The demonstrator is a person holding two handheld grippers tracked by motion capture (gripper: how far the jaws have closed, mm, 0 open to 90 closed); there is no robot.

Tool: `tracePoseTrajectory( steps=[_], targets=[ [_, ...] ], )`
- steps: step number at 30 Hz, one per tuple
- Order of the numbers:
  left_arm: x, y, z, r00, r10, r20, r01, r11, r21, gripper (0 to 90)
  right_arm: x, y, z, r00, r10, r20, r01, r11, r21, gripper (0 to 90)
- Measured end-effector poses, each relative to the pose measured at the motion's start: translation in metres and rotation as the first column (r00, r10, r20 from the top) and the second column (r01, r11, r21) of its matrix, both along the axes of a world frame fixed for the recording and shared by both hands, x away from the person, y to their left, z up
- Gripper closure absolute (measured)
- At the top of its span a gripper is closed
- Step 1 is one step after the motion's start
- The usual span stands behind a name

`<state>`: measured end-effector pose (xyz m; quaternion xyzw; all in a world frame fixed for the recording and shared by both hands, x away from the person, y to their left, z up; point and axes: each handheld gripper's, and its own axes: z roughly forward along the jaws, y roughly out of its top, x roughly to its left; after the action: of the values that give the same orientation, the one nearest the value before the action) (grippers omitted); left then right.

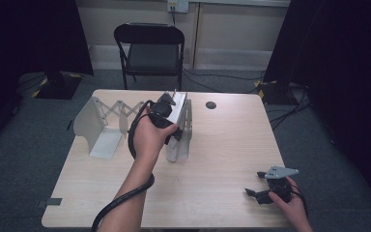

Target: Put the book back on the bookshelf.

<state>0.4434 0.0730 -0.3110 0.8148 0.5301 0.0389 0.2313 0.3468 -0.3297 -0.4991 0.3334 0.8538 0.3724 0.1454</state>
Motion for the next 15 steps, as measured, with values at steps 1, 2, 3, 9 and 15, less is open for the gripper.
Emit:
tracePoseTrajectory(
  steps=[1,2,3,9,15],
  targets=[
    [-0.0003,0.0007,0.0000,1.0000,-0.002,0.001,0.002,1.0000,-0.005,30.5,0.0000,0.0000,0.0000,1.0000,0.000,0.000,0.000,1.000,0.000,12.8],
    [-0.0010,0.0015,-0.0001,1.0000,-0.002,-0.003,0.002,1.0000,-0.004,30.5,0.0000,0.0000,0.0000,1.0000,0.000,0.000,0.000,1.000,0.000,12.8],
    [-0.0017,0.0017,0.0000,1.0000,-0.002,-0.006,0.002,1.0000,-0.005,30.5,0.0000,0.0000,0.0000,1.0000,0.000,0.000,0.000,1.000,0.000,12.8],
    [-0.0049,0.0046,-0.0015,0.9999,-0.014,0.003,0.014,0.9998,-0.014,29.3,0.0001,0.0000,0.0000,1.0000,0.000,0.000,0.000,1.000,0.000,12.7],
    [-0.0091,0.0074,-0.0043,0.9995,-0.031,0.013,0.031,0.9993,-0.020,28.2,0.0001,0.0000,0.0000,1.0000,0.001,0.000,-0.001,1.000,0.001,12.7]
  ],
)
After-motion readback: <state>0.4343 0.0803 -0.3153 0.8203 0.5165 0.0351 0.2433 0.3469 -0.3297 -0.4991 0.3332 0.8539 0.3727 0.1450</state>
